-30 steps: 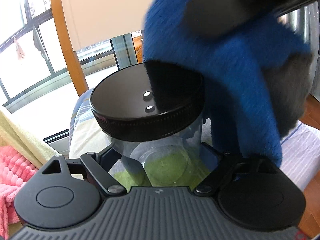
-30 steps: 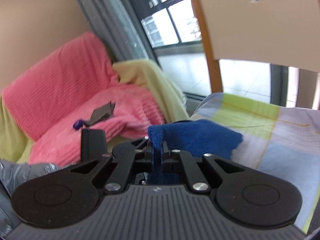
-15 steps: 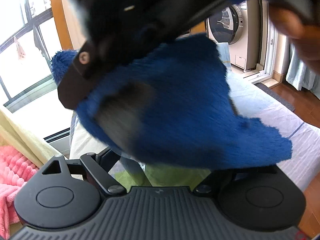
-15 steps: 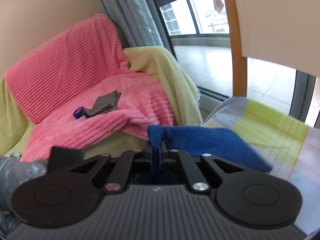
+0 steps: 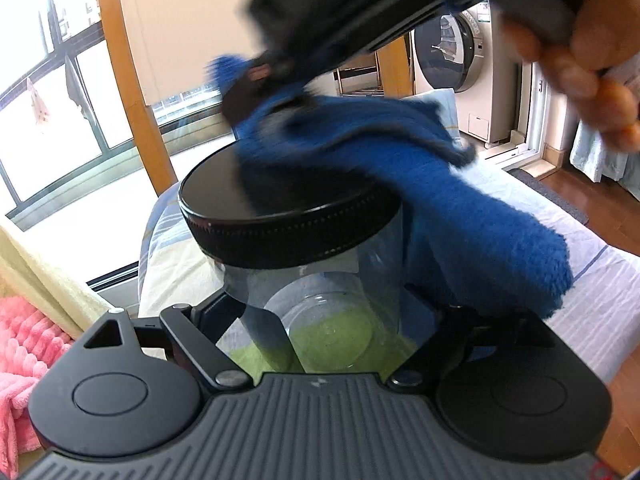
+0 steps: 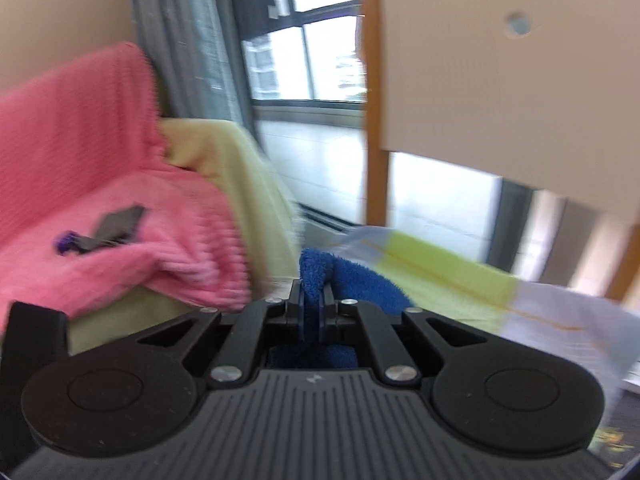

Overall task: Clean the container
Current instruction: 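Hold the jar with the left gripper while the right gripper wipes its black lid with the towel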

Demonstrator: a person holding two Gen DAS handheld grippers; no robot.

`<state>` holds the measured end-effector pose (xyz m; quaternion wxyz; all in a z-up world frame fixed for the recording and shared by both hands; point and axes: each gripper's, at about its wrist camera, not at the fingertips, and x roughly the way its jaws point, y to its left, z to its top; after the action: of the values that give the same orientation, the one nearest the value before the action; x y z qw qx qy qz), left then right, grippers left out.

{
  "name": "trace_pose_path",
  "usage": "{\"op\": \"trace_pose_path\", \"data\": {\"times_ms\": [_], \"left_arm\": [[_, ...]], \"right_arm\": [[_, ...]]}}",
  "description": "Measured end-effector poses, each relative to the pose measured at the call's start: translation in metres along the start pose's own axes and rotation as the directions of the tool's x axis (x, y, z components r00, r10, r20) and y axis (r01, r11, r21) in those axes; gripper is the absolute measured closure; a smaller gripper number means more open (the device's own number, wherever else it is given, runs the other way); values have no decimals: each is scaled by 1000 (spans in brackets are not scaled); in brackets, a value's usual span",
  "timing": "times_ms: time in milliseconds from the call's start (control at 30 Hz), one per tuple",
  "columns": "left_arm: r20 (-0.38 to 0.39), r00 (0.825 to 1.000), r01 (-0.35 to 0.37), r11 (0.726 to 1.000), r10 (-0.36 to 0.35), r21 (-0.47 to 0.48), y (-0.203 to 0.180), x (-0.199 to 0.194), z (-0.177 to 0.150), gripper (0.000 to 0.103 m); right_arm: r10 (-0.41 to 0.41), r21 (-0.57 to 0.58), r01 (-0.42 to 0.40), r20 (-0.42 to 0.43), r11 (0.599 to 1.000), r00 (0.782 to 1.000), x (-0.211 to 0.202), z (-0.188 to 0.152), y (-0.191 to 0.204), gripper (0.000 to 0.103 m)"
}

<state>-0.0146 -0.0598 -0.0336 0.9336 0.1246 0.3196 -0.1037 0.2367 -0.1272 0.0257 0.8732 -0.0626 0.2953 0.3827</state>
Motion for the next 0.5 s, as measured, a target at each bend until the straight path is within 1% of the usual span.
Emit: {"op": "trace_pose_path", "data": {"times_ms": [33, 67, 100, 133, 167, 267, 333, 367, 400, 467, 500], "left_arm": [[-1, 1000, -1, 1000, 1, 1, -1, -2, -1, 16], [-2, 1000, 0, 1000, 0, -1, 4, 12, 1, 16], [-3, 1000, 3, 1000, -3, -6, 10, 21, 12, 16], [-5, 1000, 6, 1000, -6, -12, 12, 20, 17, 16], [-6, 1000, 7, 1000, -7, -14, 12, 19, 17, 16], [-6, 1000, 5, 1000, -5, -12, 19, 36, 31, 16], [-7, 1000, 6, 1000, -6, -13, 9, 57, 5, 16], [-7, 1000, 6, 1000, -6, -13, 7, 61, -1, 16], [-7, 1000, 6, 1000, -6, -13, 16, 71, 5, 16], [-7, 1000, 6, 1000, -7, -13, 45, 105, 23, 16], [-7, 1000, 7, 1000, -7, -13, 50, 109, 28, 16]], "right_arm": [[2, 19, -2, 1, 1000, 1000, -9, -2, -4, 98], [22, 43, -22, 6, 999, 1000, -19, -5, -7, 98], [48, 65, -48, 12, 997, 999, -29, -8, -8, 98], [75, 79, -76, 13, 994, 997, -38, -12, -8, 98], [100, 85, -101, 12, 991, 995, -46, -17, -6, 98], [159, 79, -159, 6, 984, 987, -62, -27, 3, 98], [187, 77, -186, -5, 980, 982, -62, -30, 7, 98], [197, 75, -196, -15, 978, 980, -60, -30, 8, 98], [207, 73, -205, -27, 976, 978, -56, -31, 9, 98], [218, 64, -214, -51, 975, 975, -47, -30, 10, 98], [222, 60, -219, -64, 974, 973, -42, -30, 11, 98]]}}
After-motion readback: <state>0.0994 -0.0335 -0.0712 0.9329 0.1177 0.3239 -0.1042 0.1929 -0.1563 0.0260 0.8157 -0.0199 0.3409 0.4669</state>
